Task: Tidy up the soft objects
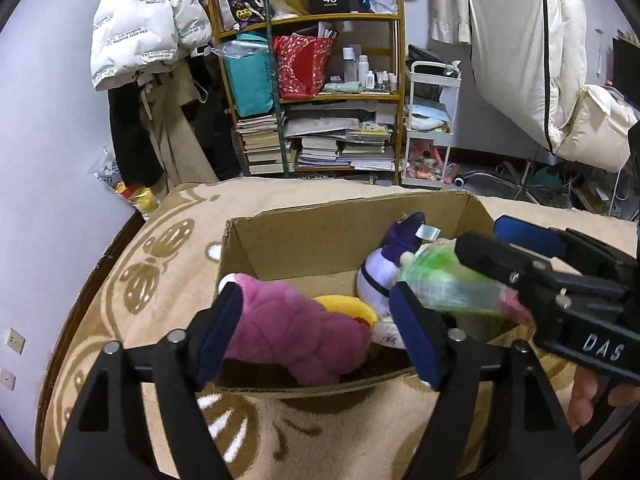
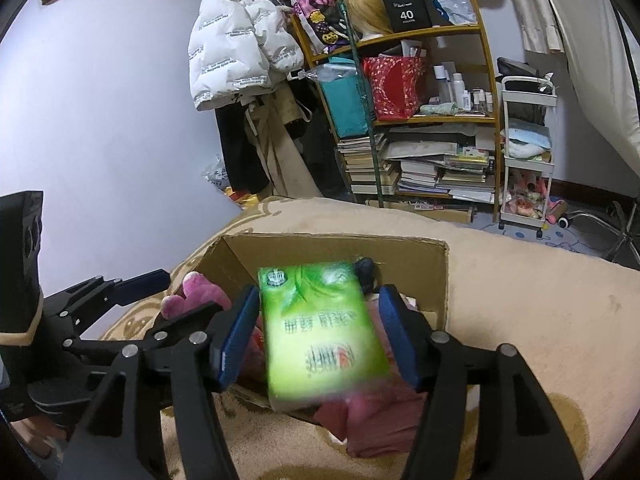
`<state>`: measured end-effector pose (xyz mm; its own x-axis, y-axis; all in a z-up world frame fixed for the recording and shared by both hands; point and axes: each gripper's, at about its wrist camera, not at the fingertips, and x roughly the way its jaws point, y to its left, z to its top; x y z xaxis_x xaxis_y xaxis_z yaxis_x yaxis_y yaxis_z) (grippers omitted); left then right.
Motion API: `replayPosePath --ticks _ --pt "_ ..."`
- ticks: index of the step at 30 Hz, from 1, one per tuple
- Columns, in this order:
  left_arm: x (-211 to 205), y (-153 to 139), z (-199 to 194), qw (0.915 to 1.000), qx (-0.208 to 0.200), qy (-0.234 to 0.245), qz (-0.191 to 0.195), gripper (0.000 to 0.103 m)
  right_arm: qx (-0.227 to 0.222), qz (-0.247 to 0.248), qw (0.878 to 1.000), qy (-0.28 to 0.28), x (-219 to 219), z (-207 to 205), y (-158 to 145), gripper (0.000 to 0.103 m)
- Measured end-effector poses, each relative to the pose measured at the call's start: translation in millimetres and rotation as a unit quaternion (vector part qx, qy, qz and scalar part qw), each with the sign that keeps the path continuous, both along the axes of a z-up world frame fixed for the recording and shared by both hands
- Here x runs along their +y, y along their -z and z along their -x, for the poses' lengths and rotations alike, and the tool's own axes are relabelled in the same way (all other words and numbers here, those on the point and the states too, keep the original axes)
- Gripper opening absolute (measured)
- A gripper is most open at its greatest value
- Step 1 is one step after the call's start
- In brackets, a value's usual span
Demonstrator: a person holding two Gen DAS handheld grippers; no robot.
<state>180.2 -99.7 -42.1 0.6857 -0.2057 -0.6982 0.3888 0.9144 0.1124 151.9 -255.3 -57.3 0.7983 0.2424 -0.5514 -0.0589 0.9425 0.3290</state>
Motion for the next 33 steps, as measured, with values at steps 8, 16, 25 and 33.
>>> replayPosePath --ticks 8,16,25,33 --pt "13.6 -6.6 10.7 0.9998 0.002 -0.021 0.0 0.083 0.002 -0.003 1.0 0.017 -9.0 10.1 -7.4 0.078" --pt "32.8 -20.6 33.3 0.9989 -0.012 -0.046 -0.001 0.099 0.0 0.017 0.999 0.036 -13.5 31.3 -21.2 0.098" --pt "51.1 -54.3 73.9 0.9967 -0.049 -0.065 -0.005 0.1 -0.017 0.028 0.999 0.039 -8.6 68.4 -44.5 0.103" --pt "66.5 -83.5 115.7 0.9925 -0.095 -0.077 -0.001 0.103 -0.044 0.051 0.997 0.04 1.9 106.1 -69.2 0.103"
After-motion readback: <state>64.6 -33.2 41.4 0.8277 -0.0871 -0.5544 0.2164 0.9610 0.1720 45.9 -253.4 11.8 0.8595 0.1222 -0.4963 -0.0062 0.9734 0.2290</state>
